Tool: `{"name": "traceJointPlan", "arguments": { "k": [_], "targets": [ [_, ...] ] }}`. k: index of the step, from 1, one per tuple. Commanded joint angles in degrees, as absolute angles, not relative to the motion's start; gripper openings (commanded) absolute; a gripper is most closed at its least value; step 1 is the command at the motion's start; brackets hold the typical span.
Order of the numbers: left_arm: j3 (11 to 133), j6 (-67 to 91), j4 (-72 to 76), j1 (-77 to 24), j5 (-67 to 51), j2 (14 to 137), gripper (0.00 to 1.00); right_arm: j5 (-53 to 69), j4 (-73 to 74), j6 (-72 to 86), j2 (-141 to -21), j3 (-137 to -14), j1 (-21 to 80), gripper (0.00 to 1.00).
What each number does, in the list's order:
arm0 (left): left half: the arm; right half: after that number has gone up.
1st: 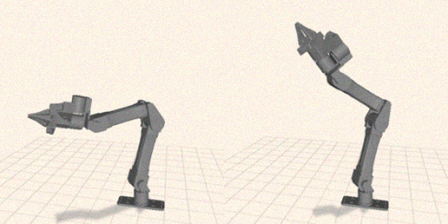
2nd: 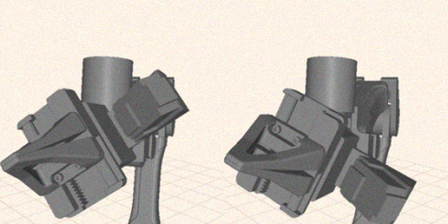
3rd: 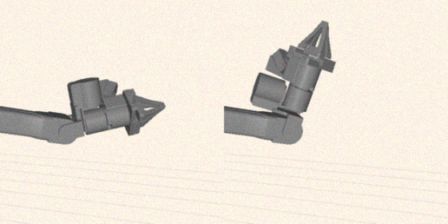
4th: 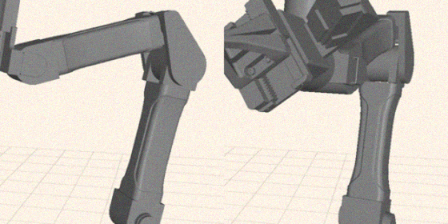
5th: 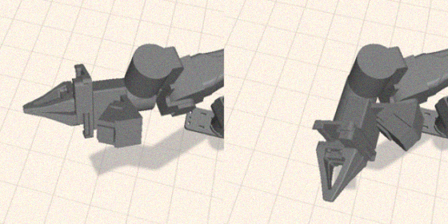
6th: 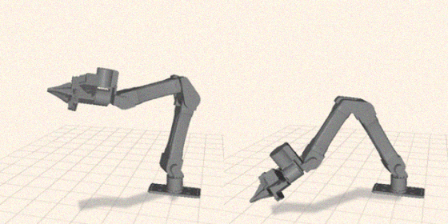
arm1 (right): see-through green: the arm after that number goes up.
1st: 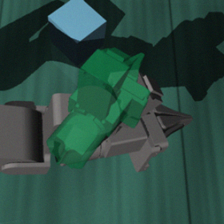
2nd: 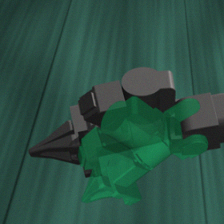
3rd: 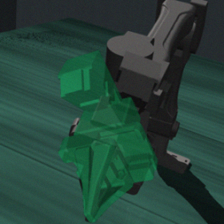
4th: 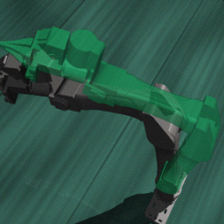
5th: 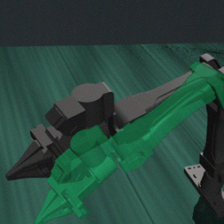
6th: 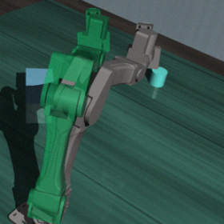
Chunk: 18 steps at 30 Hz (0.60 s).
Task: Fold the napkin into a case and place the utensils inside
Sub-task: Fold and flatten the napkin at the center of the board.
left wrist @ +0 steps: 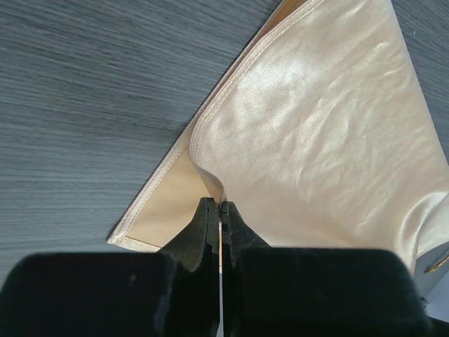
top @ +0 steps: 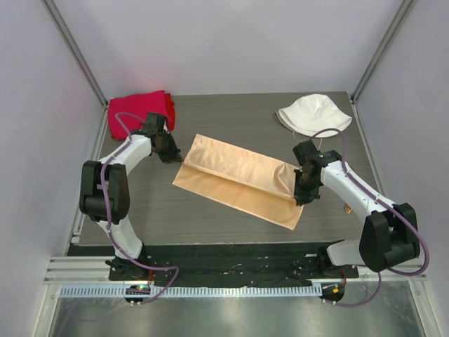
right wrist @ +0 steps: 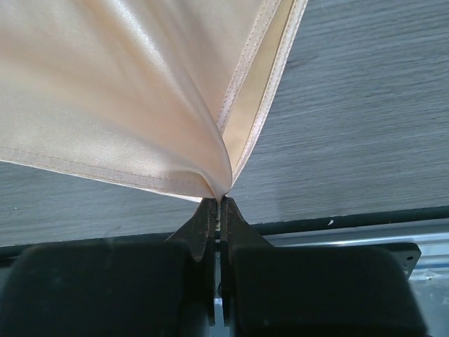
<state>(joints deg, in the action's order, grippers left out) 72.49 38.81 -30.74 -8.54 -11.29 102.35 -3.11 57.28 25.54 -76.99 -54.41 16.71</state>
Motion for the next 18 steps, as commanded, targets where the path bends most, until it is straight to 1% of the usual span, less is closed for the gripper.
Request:
{"name": "traceJointPlan", "arguments": {
  "k": [1,10,18],
  "targets": [
    [72.16,37.44,-31.29,-8.09,-10.02,99.67,0.00,-6.59,61.34,26.98,-76.38,-55.72,17.75,0.02],
    [69.87,37.00,-31.46,-8.09,-8.88,99.23,0.00,-5.71,61.61,26.98,-77.78,-55.81,21.18,0.02],
    [68.64,37.09,-31.11,-8.17,-8.35,99.75,0.00,-4.75,60.21,26.89,-79.89,-55.02,23.38,0.04]
  ]
}}
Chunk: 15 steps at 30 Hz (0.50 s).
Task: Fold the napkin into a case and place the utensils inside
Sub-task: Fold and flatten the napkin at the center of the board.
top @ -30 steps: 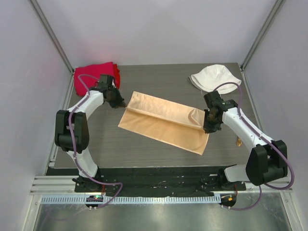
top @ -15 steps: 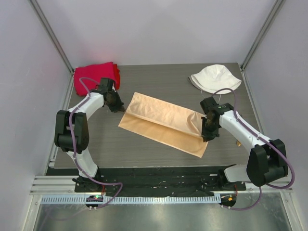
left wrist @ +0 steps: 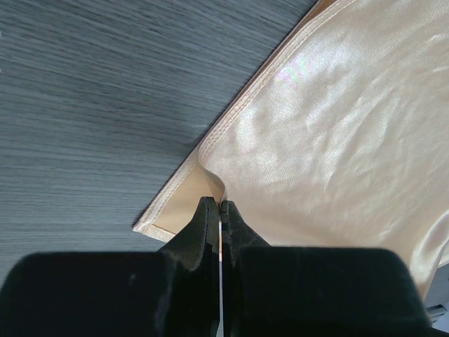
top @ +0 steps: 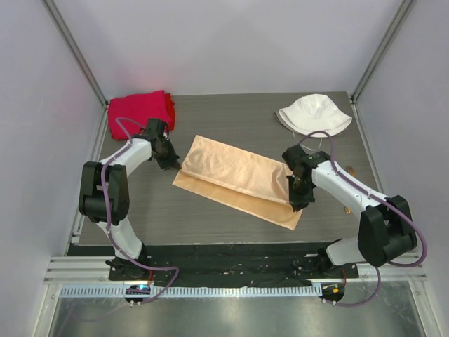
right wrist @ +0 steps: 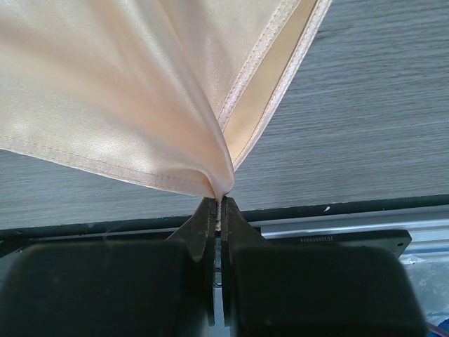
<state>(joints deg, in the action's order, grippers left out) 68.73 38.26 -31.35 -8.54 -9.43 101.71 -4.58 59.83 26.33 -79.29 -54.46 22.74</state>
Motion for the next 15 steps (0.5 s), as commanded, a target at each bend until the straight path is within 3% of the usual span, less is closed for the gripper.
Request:
{"name": "traceJointPlan", "arguments": {
  "k": [1,15],
  "targets": [
    [68.56,37.00,-31.29,-8.09,-8.35,99.67,0.00,-4.66,60.12,26.89,-80.07,-54.67,23.73,0.04],
    [66.18,36.21,-33.57,-8.09,-5.89,97.12,0.00,-6.06,60.03,27.42,-81.38,-54.05,26.01,0.05]
  ]
}}
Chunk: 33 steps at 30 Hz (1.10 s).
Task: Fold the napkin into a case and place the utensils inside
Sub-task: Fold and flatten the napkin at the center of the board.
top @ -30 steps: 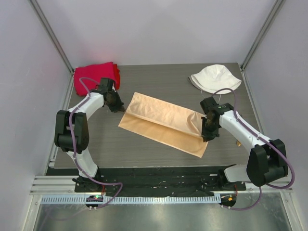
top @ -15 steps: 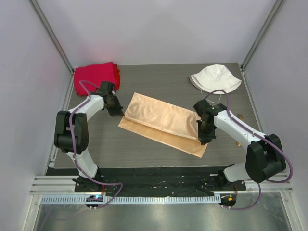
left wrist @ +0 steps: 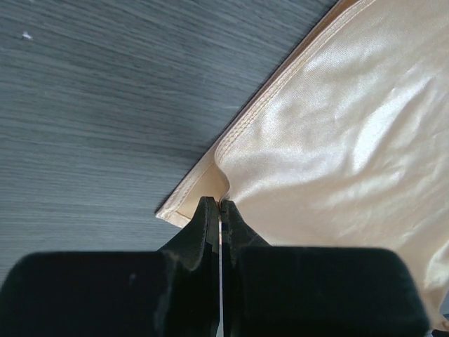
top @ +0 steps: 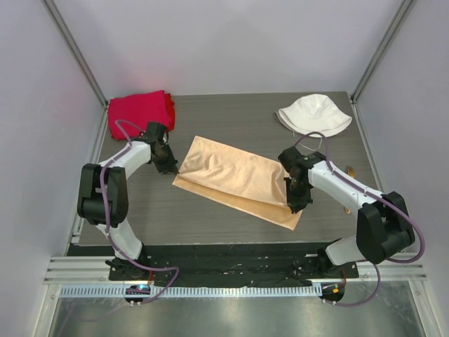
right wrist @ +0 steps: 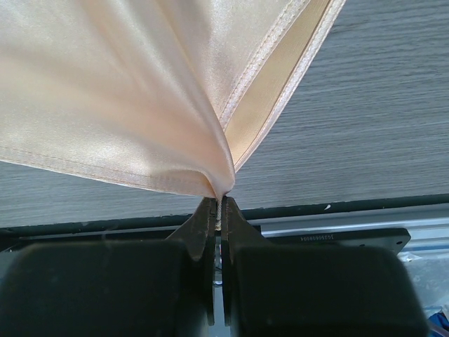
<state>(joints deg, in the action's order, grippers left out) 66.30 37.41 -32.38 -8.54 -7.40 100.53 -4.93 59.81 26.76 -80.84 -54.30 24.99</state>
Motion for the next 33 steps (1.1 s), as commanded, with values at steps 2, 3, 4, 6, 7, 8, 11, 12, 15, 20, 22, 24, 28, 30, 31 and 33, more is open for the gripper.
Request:
{"name": "traceJointPlan", "arguments": {
  "k": [2,3,4,6,7,8,11,12,15,20,22,24,28,30,31,33],
  "targets": [
    [66.27,36.12,-33.66,-8.17,-6.33,97.03,0.00,-6.85,60.03,27.51,-81.74,-54.05,26.36,0.05],
    [66.36,35.95,-34.01,-8.09,-6.33,97.21,0.00,-7.03,60.03,27.68,-81.83,-53.97,26.72,0.05],
    [66.44,35.86,-34.36,-8.17,-6.07,97.21,0.00,-7.21,60.03,27.77,-82.09,-53.96,26.98,0.05],
    [66.45,35.68,-34.72,-8.09,-5.80,97.29,0.00,-7.56,60.21,27.95,-82.26,-53.96,27.42,0.05],
    [66.18,35.68,-34.72,-8.17,-5.89,97.47,0.00,-7.73,60.29,27.95,-82.35,-53.88,27.51,0.06],
    [65.92,35.68,-34.63,-8.09,-6.15,97.47,0.00,-8.26,60.21,28.12,-82.44,-53.88,27.60,0.06],
    [65.57,35.86,-34.28,-8.09,-6.68,97.82,0.00,-8.79,60.21,28.30,-82.79,-53.88,27.68,0.06],
    [65.48,35.95,-34.28,-8.09,-6.94,97.91,0.00,-8.79,60.21,28.30,-82.79,-53.88,27.60,0.06],
    [65.30,35.86,-34.37,-8.09,-6.94,98.17,0.00,-9.05,60.21,28.30,-82.79,-53.70,27.77,0.08],
    [64.42,35.60,-34.19,-8.09,-6.50,98.61,0.00,-9.58,60.21,28.48,-83.41,-53.53,28.21,0.09],
    [64.51,35.68,-34.02,-8.09,-6.50,99.05,0.00,-9.49,60.21,28.39,-84.11,-53.70,28.65,0.09],
    [64.51,35.77,-33.66,-8.09,-6.59,99.40,0.00,-9.58,60.03,28.48,-84.64,-53.79,29.09,0.09],
    [64.34,36.03,-33.22,-8.09,-6.86,99.75,0.00,-9.32,59.50,28.48,-85.43,-53.88,29.44,0.09],
    [64.42,35.95,-33.22,-8.17,-6.77,99.93,0.00,-9.14,59.15,28.74,-85.52,-53.79,29.44,0.10],
    [64.34,35.95,-33.22,-8.09,-6.77,100.11,0.00,-9.14,59.06,28.74,-85.52,-53.53,29.44,0.09],
    [64.42,35.86,-33.31,-8.17,-6.77,100.11,0.00,-9.14,58.89,28.74,-85.61,-53.44,29.53,0.10]
  ]
}}
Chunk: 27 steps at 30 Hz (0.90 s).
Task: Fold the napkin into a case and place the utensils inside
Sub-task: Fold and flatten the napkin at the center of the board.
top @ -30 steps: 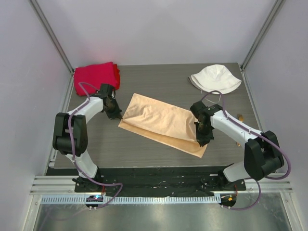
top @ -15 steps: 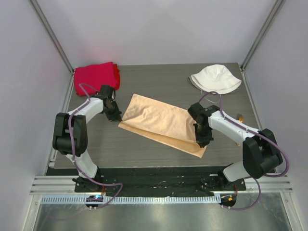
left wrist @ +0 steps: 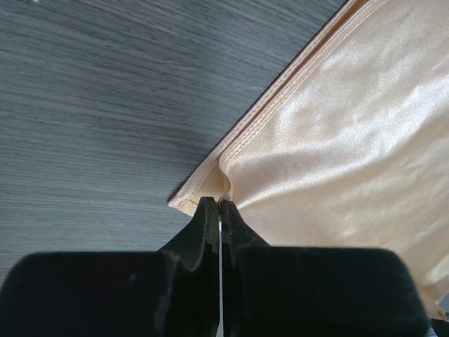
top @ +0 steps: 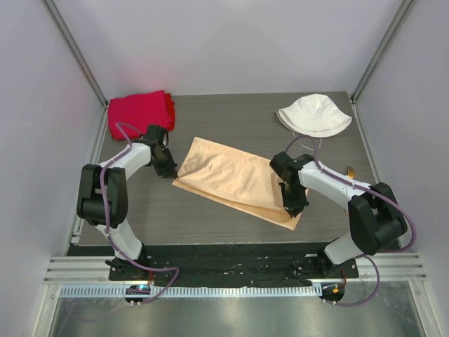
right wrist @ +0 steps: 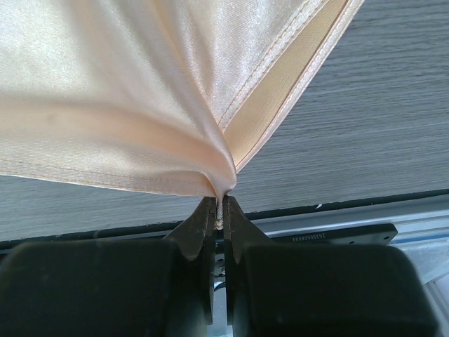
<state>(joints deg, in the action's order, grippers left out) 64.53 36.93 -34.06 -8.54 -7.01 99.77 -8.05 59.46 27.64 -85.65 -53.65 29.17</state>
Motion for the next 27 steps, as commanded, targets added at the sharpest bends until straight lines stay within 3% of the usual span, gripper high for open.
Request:
{"name": "traceJointPlan", "arguments": {
  "k": [1,7,10,11,12,14,15,17,19,22,25,27],
  "targets": [
    [64.25,35.86,-33.31,-8.09,-6.59,100.02,0.00,-9.23,58.89,28.74,-85.69,-53.35,29.53,0.10],
    [64.07,35.77,-33.57,-8.09,-6.33,99.93,0.01,-8.88,58.36,28.83,-86.31,-53.00,29.53,0.15],
    [65.12,35.42,-34.80,-8.09,-5.63,98.97,0.13,-8.53,58.62,28.83,-86.13,-53.43,29.62,0.32],
    [65.74,35.16,-35.85,-8.09,-5.28,98.53,0.26,-8.09,59.06,28.83,-85.87,-53.70,29.53,0.38],
    [66.61,34.72,-36.21,-8.09,-4.66,97.92,0.33,-7.22,59.06,28.83,-85.52,-53.88,29.62,0.48],
    [67.32,34.37,-36.91,-8.09,-3.25,95.89,0.50,-7.29,59.76,29.44,-84.12,-54.58,29.53,0.57],
    [67.67,34.28,-37.44,-8.09,-3.43,95.37,0.52,-7.47,59.85,29.70,-83.50,-54.75,29.53,0.64],
    [68.29,34.54,-37.79,-8.26,-4.65,94.05,0.57,-7.73,59.94,30.06,-82.10,-55.63,29.44,0.70],
    [68.12,34.98,-37.62,-8.87,-5.01,92.91,0.57,-4.68,59.59,30.50,-80.78,-56.42,29.44,0.78],
    [67.85,35.59,-37.01,-9.49,-6.23,91.14,0.57,-3.69,60.20,30.94,-78.76,-57.39,29.44,0.83],
    [67.94,36.99,-35.69,-11.33,-10.71,92.11,0.48,-5.88,62.48,30.94,-76.03,-58.53,29.44,0.86],
    [66.89,37.79,-34.63,-12.21,-12.21,93.51,0.35,-4.31,62.23,30.76,-74.54,-58.10,29.27,0.87]
  ]
}}
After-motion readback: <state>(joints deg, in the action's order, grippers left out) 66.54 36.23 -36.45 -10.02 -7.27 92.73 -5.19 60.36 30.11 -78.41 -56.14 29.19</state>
